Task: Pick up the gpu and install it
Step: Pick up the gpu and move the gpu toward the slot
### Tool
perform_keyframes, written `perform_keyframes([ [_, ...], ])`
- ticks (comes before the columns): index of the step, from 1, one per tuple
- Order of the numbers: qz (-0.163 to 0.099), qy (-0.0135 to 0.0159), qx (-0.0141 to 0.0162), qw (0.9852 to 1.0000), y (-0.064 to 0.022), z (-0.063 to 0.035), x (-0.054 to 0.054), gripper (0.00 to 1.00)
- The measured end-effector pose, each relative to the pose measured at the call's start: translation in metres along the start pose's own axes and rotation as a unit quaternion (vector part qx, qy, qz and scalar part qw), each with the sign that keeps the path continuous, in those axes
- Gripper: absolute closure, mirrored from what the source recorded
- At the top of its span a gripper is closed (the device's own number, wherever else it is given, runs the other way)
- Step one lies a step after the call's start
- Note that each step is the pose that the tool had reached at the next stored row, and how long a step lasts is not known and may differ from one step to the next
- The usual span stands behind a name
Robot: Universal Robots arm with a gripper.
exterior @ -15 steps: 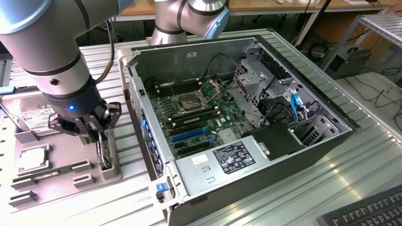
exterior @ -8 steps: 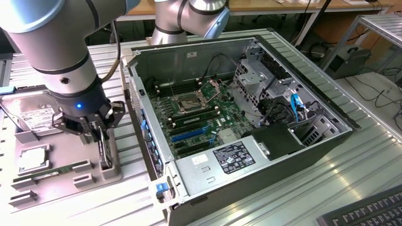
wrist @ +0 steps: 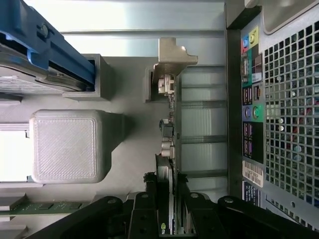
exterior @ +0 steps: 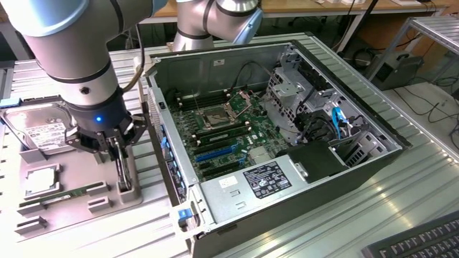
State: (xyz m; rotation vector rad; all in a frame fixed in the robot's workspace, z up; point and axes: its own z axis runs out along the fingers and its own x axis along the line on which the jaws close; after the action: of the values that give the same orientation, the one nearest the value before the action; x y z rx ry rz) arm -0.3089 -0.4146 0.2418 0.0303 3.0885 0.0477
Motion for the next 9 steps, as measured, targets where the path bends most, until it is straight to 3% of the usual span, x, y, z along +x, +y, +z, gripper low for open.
perform_keyframes([
  [5,-0.012,0.0103,-0.0006,0.9999,0.0002,-0.0049,-0.002,0.74],
  [9,-0.021,0.0180,-0.0009,0.9996,0.0005,-0.0149,-0.004,0.74],
])
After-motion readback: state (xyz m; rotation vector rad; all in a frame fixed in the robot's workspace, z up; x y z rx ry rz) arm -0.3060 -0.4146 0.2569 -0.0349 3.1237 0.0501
